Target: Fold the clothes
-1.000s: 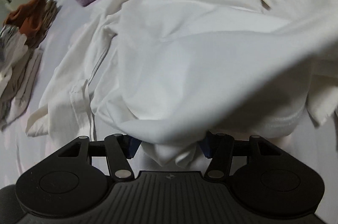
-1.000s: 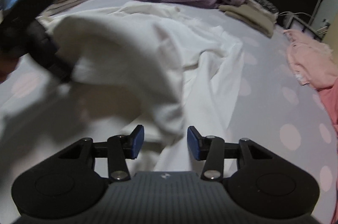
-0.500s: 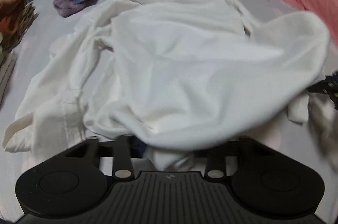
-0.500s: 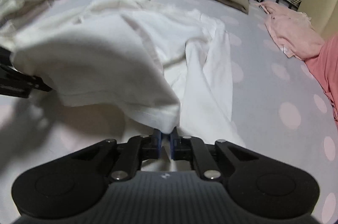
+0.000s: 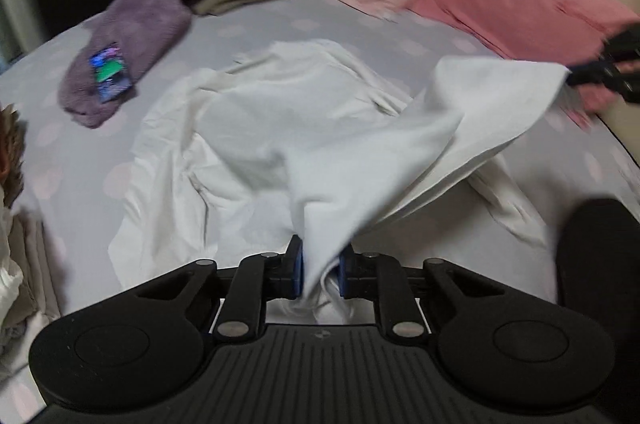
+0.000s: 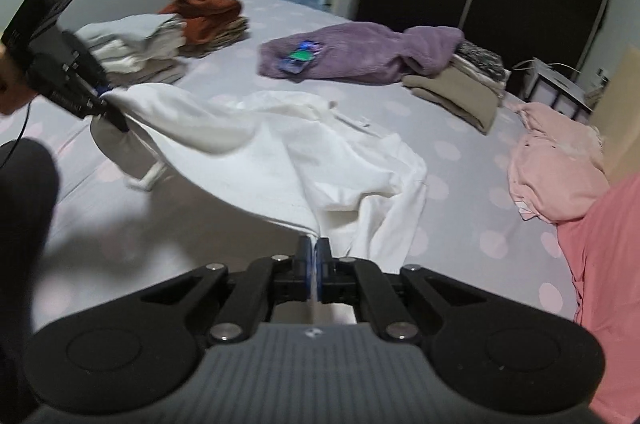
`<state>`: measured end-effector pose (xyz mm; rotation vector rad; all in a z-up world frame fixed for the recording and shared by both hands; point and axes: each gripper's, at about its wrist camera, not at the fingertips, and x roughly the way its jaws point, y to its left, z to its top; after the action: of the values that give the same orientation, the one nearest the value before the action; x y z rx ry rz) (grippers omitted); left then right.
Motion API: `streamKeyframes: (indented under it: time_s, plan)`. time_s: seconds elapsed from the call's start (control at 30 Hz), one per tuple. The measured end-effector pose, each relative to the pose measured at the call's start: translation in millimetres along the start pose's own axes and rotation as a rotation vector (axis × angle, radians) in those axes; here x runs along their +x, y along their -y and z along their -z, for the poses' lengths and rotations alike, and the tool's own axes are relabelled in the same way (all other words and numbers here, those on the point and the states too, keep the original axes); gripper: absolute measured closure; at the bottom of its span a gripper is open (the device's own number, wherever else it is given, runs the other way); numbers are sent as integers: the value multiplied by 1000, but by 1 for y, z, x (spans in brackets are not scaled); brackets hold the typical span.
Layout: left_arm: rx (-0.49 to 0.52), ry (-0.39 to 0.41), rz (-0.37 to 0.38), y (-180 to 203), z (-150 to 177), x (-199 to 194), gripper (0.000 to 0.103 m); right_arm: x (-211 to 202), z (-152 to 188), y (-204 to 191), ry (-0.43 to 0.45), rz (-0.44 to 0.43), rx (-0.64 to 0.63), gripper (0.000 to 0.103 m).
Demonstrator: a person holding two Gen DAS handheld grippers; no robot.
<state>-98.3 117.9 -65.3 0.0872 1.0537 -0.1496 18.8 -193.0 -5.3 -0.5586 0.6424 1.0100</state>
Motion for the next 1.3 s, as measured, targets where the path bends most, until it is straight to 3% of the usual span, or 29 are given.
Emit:
streamKeyframes:
  time_s: [0.1,0.27,0.43,0.5,0.53,0.57,0.63,0.73,0.87,1.0,1.03,1.1,1.2,1.3]
  plan:
    - [72,-90,43,10,16,0,91,-4,10,-14,-69,-85,-47,100]
    - [142,-206,91,20,38,4,91,32,52,-42,-267,-250,-88,100]
    - [110,-247,88,16,50,20,88,82,84,-70,-424,-263,-150,100]
    - [97,-263,87,14,54,26,81,98,91,-72,-487,-248,-165,98]
    - [91,-272,86,13,57,29,73,100,92,-71,-502,-236,-169,96]
    - [84,-280,86,13,59,32,63,98,90,-66,-495,-232,-157,94]
    - [71,-296,84,11,64,38,54,92,85,-51,-462,-229,-92,94]
    - [-51,-262,39,-28,67,27,53,83,71,-23,-394,-191,13,89]
    - [-299,-177,-126,-84,68,27,53,90,53,-15,-337,-141,65,87]
    - [-546,-44,-167,-109,60,39,52,100,38,-31,-304,-140,62,87]
    - [-569,-1,-155,-110,58,41,52,102,36,-37,-296,-150,61,87]
    - [-531,28,-165,-104,52,47,50,100,36,-43,-290,-163,64,87]
    - [-437,4,-246,-92,46,66,50,98,38,-51,-288,-171,67,86]
    - [-418,17,-247,-93,46,78,50,98,44,-51,-300,-154,80,86]
